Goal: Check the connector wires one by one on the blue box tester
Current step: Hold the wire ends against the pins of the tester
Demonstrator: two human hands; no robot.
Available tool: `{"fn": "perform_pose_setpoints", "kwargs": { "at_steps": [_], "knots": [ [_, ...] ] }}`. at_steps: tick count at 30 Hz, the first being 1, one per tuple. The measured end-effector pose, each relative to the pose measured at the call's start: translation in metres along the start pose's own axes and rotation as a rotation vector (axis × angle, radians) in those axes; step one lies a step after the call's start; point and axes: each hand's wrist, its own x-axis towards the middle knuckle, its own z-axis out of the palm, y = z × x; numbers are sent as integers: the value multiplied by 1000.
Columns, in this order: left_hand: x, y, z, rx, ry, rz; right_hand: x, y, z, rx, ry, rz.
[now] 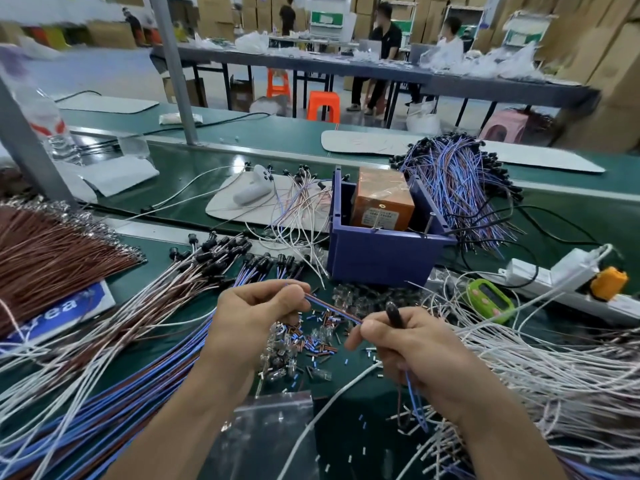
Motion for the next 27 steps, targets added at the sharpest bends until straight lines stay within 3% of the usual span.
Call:
{"fn": "perform_pose_setpoints", "kwargs": {
  "at_steps": [3,6,11,14,19,22,27],
  "knots": [
    [4,4,-13,-223,68,-105,1,1,-3,-24,4,1],
    [8,7,-21,-103,170,-45,1,1,-7,87,62,4],
    [-8,-2,11,197,-18,18,3,1,-1,248,94,-25],
    [-9,-8,40,137,-115,1,5,1,6,262,120,-36],
    [5,-12,71,30,-55,-66,6,3,4,218,207,-69],
    [11,-10,82,-10,-38,-80,7,1,2,321,241,-72],
    [21,-12,95,-92,126,-57,17,5,2,284,526,-207]
  ]
}}
